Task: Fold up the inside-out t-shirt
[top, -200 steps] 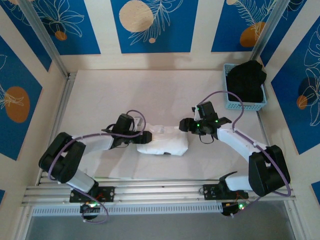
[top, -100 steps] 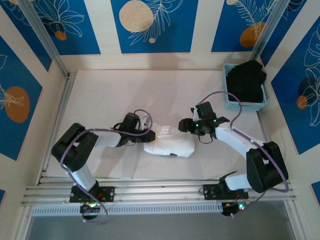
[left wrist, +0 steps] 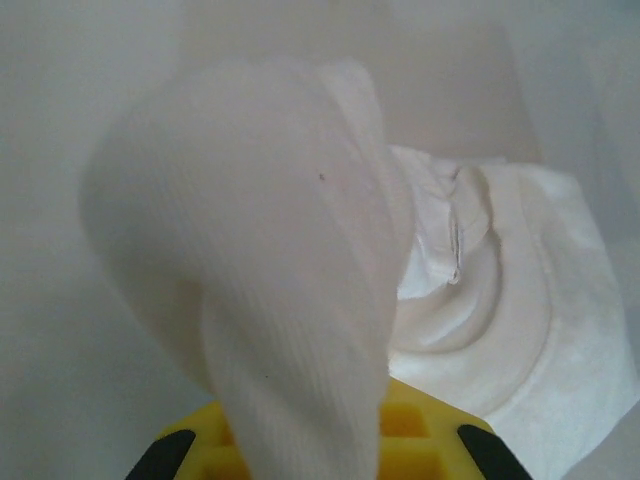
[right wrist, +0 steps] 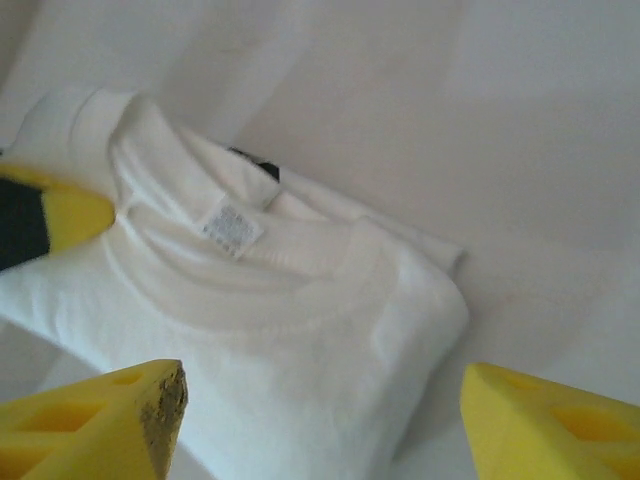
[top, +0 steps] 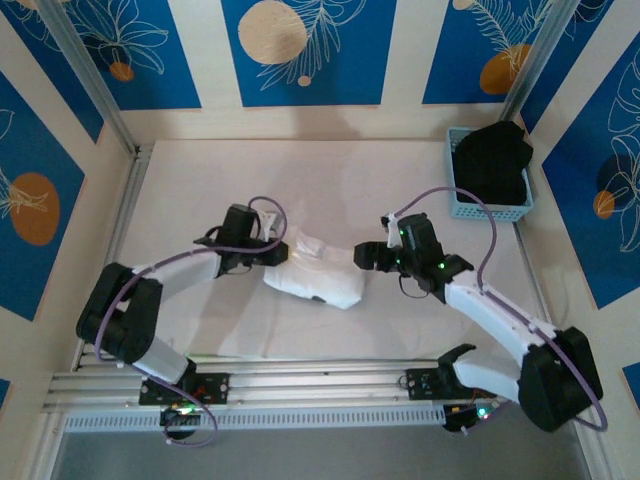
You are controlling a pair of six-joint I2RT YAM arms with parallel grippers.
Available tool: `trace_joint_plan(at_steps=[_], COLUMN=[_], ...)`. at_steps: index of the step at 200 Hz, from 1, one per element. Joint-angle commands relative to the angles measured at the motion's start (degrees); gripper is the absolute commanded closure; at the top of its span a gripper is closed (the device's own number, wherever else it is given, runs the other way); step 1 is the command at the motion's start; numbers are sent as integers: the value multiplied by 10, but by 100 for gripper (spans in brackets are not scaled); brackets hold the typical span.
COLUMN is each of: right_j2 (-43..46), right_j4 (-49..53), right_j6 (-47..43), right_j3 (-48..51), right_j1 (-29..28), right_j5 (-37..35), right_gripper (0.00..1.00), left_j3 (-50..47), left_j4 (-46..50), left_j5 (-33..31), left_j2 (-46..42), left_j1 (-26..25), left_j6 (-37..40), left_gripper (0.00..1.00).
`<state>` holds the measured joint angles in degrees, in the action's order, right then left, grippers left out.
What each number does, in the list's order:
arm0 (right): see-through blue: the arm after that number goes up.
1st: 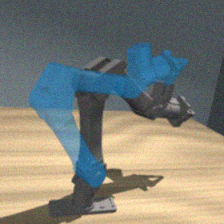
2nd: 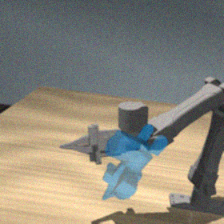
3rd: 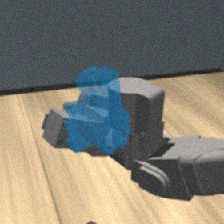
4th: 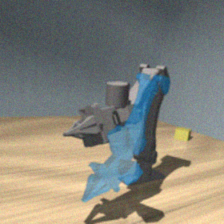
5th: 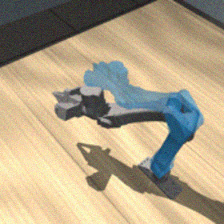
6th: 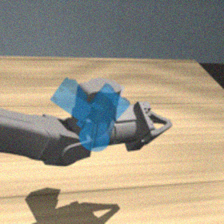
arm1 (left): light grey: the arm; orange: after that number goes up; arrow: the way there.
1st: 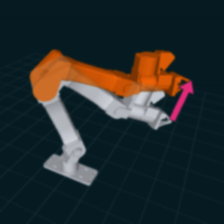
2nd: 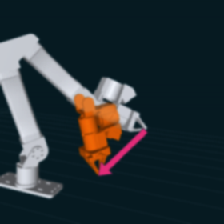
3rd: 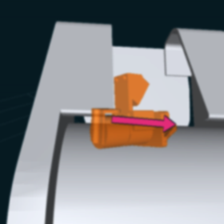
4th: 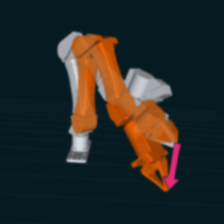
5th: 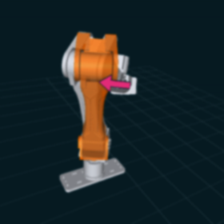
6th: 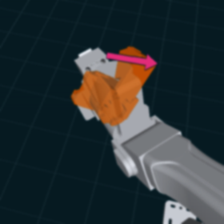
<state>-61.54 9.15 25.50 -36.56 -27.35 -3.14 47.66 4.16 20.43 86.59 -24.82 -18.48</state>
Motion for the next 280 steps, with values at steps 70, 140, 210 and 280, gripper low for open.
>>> trace_joint_plan(at_steps=[70,140,210,280], right_j2=[38,64,28,23], right_j4=[-140,-141,-155,-141], right_j6=[-39,-11,1,-13], right_j3=[64,89,87,73], right_j1=[-40,-14,4,4], right_j5=[-41,-24,-15,-44], right_gripper=[21,21,21,21], left_j3=[272,352,388,448], left_j4=[277,192,67,148], left_j5=[-409,-513,-646,-656], left_j2=[97,227,339,296], left_j1=[119,260,329,333], left_j6=[281,482,530,398], left_gripper=[100,100,82,31])
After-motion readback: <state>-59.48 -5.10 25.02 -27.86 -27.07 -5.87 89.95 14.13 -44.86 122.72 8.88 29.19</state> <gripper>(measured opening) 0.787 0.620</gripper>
